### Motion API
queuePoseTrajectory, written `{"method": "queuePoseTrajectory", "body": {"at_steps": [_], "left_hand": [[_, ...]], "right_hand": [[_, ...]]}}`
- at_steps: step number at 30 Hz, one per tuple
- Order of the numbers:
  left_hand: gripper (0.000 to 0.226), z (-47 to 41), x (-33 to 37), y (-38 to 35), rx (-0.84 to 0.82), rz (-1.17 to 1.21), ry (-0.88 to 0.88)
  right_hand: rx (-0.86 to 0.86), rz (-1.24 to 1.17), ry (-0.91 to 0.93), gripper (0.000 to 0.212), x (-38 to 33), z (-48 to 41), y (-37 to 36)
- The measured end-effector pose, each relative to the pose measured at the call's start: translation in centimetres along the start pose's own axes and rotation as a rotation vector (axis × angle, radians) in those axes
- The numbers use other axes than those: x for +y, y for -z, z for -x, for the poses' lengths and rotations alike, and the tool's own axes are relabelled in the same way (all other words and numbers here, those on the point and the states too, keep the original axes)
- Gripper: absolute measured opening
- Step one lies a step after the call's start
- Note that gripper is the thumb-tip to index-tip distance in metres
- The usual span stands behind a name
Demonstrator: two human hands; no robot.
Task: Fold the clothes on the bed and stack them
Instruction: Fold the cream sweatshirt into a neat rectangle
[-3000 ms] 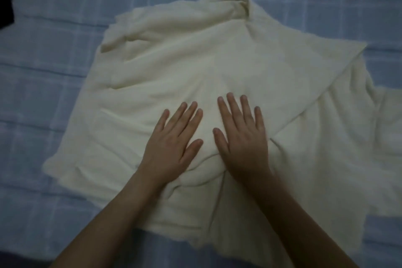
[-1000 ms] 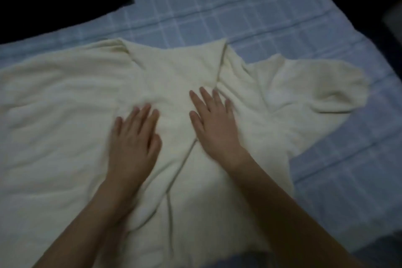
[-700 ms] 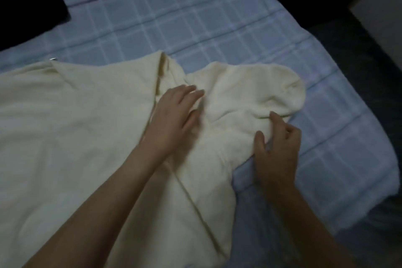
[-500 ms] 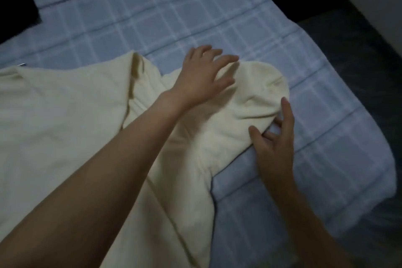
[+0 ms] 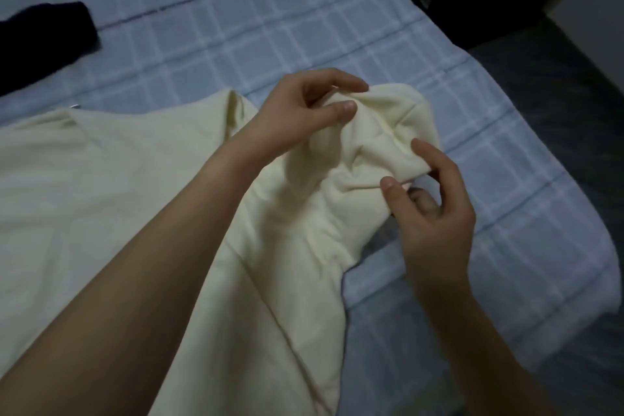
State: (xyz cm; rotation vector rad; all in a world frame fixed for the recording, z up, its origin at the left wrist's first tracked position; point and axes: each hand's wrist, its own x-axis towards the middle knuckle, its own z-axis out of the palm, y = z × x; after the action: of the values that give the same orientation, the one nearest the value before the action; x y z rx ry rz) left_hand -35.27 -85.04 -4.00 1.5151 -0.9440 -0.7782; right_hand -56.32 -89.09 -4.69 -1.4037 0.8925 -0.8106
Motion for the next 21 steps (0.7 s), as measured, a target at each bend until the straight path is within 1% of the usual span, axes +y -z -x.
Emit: {"method": "queuePoseTrajectory", "body": {"at_steps": [2,5,9,12,15,17,19,21], "left_hand": [[0.024,2.6,1.0,2.6,0.037,0.057,-0.005],[0.023,7.1,1.6,6.8,0.091,0.105,-0.012],[0.023,13.6,0.5,12.2,0.151,0.145,0.029],[0.023,18.5,-1.8,16.1,0.201,0.129,0.102],[0.023,23.3,-4.8,19.1,0.232,0.088,0.211],[0.026,25.7,-6.0,20.3,0.238,0.054,0.279],[0.033,26.9,-5.7,21.3,0.276,0.03,0.318],[0.039,27.0,-4.2,21.8,0.385,-0.067,0.321]], "right_hand": [[-0.039,-0.034,0.013,0.046,-1.5,2.0,-2.4],[-0.119,-0.031,0.098,0.047,-3.1,5.6,-6.5],[-0.222,-0.044,0.181,0.048,-2.4,11.6,-12.6],[-0.317,0.089,0.257,0.051,0.8,15.7,-16.9],[-0.434,0.242,0.287,0.055,4.1,18.2,-19.8],[-0.499,0.39,0.356,0.054,5.5,19.0,-20.5],[-0.574,0.471,0.409,0.057,5.9,19.3,-20.4],[-0.665,0.489,0.442,0.062,5.1,19.5,-19.7]]}}
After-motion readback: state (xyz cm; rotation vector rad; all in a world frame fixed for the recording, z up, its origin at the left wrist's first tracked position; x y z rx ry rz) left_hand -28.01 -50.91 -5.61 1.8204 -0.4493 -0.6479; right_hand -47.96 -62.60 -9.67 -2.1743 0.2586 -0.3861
